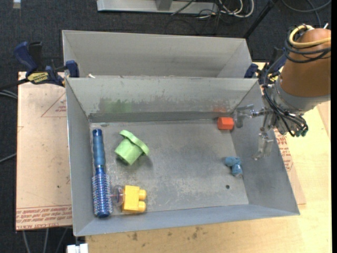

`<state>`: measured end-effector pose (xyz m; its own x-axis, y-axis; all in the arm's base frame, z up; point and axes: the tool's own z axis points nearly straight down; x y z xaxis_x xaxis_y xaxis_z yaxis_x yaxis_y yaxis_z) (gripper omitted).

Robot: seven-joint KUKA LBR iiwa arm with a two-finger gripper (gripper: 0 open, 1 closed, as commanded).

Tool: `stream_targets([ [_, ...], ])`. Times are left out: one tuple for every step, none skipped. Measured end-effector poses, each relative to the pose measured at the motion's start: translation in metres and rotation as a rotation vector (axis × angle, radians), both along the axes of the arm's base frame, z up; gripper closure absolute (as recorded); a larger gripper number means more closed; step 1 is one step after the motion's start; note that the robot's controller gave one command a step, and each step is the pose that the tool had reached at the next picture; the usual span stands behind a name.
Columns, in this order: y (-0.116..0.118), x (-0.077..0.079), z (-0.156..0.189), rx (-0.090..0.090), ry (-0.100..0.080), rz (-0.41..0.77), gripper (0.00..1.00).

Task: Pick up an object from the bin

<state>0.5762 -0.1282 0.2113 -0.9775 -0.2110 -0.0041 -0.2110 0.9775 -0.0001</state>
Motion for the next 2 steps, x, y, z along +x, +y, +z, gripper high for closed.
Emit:
stream_targets([
  [-0.027, -0.041, -0.107, 0.002, 0.009, 0.219, 0.00],
  [0.013, 0.017, -0.144, 0.002, -0.002, 0.270, 0.00],
])
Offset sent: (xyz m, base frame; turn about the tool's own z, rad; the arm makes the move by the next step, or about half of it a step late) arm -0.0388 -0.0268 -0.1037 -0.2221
